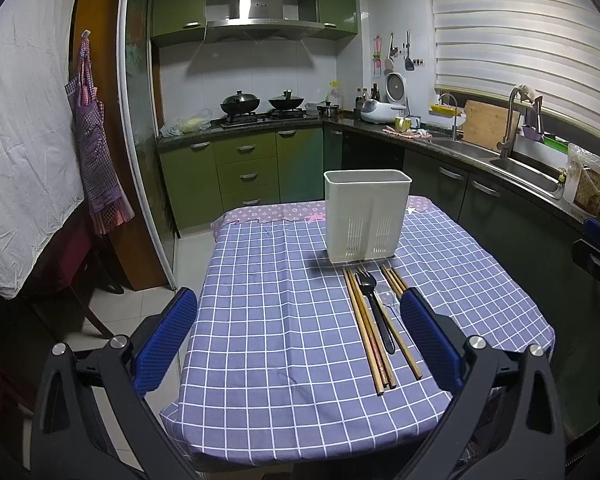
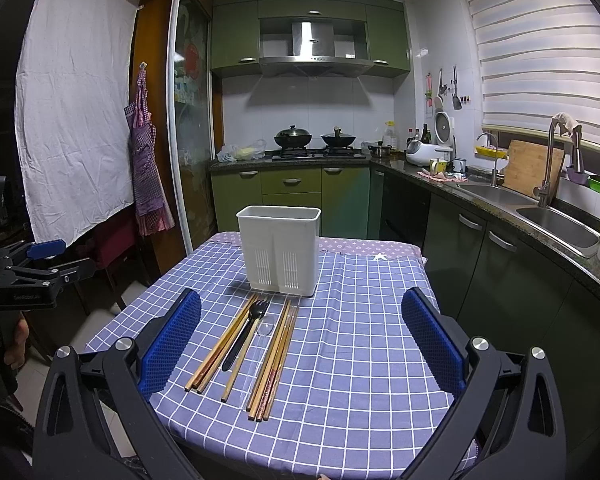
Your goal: Organize utensils
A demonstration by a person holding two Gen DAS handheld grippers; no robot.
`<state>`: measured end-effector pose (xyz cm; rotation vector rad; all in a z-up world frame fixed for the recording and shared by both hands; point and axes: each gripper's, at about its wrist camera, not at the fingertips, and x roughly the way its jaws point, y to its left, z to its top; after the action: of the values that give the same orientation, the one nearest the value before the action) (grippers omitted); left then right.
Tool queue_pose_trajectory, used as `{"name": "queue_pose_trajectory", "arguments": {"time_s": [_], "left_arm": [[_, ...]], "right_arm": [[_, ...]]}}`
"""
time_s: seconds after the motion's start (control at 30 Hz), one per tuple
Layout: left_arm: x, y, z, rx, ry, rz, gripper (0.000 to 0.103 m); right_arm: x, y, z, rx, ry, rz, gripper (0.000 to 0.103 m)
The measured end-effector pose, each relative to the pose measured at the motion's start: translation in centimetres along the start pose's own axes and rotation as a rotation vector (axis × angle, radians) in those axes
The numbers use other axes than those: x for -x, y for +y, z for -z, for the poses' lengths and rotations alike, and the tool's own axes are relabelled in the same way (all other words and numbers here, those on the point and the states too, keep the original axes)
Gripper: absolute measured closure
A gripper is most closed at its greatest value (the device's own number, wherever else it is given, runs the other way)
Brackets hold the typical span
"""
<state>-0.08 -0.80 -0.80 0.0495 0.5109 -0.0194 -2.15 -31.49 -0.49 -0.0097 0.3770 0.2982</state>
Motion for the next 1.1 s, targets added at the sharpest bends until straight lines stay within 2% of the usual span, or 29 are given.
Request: {"name": "queue_pose_trajectory", "arguments": {"time_s": [1.1], "left_arm": [[-0.3, -0.3, 1.3, -0.005, 0.016, 0.001, 0.006]], "right_arm": [[-0.3, 0.0, 0.2, 0.000, 0.002, -0.002, 0.004]]}}
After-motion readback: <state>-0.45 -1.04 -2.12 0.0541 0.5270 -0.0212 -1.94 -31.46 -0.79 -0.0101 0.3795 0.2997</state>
